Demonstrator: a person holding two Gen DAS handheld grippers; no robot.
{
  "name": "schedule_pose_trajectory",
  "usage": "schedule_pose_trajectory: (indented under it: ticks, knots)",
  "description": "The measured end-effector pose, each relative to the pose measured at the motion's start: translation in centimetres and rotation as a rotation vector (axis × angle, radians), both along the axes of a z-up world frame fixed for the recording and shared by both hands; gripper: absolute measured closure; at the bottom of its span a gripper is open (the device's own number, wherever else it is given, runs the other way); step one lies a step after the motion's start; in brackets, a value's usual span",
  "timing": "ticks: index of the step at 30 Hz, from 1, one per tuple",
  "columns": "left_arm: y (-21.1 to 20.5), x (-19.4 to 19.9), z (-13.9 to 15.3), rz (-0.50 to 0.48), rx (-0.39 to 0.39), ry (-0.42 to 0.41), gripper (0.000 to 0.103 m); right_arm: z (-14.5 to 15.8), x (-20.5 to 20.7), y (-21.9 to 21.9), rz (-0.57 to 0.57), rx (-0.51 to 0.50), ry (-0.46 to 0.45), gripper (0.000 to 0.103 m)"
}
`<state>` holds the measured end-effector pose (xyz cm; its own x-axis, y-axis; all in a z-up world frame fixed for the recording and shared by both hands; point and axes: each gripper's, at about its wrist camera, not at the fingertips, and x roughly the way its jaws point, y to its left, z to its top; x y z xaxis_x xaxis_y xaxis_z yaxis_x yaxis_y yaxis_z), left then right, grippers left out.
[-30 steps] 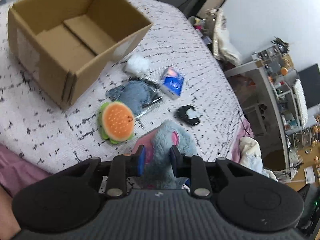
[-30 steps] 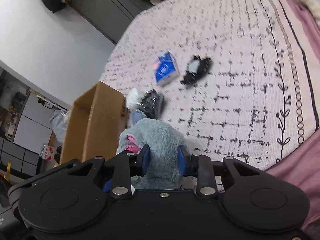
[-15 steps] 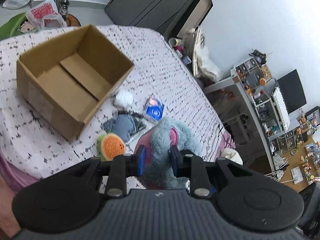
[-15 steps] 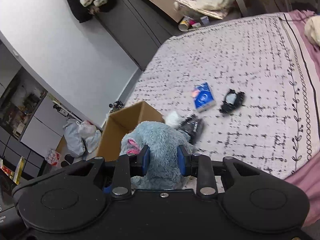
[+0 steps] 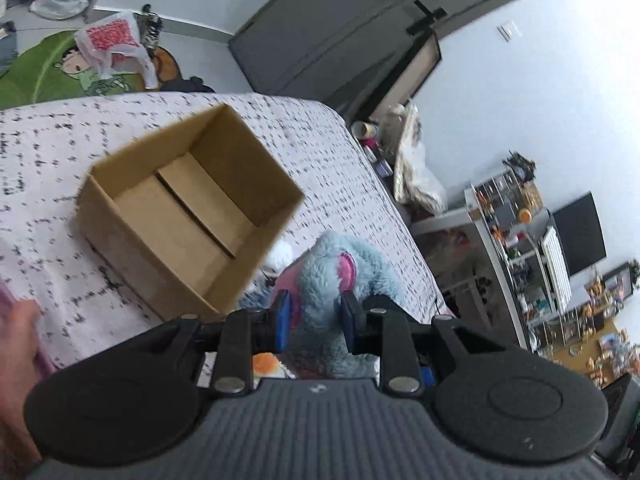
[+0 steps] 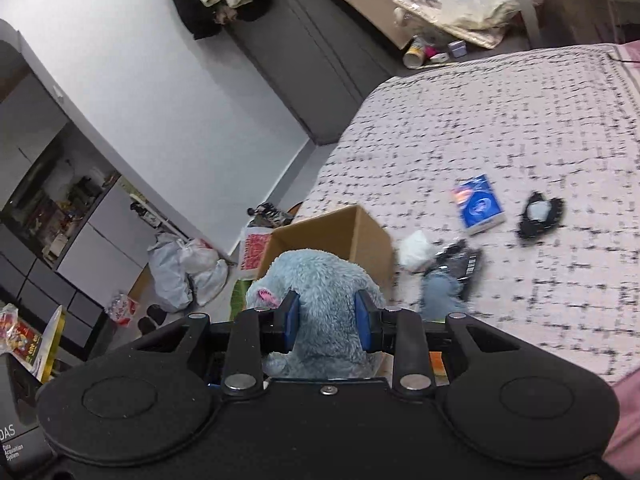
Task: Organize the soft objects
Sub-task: 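Lift the grey plush mouse with the left gripper into the cardboard box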
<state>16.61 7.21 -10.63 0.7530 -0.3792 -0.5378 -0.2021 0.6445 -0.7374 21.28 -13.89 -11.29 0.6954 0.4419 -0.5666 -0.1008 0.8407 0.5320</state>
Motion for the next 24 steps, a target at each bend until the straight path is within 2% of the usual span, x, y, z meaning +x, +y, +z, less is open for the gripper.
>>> schedule_pose_trajectory:
  ticks: [14,24]
  knots:
    - [5.5,1.4,-1.6,0.119,-0.046,0.016,0.077,-1.4,3.4,5.6,0.07,0.02,0.008,0.074]
    - [7.8,2.6,-3.7,0.201,-0.049,0.055,0.077,-4.0,5.7,8.1,0.11,0.046,0.037,0.074]
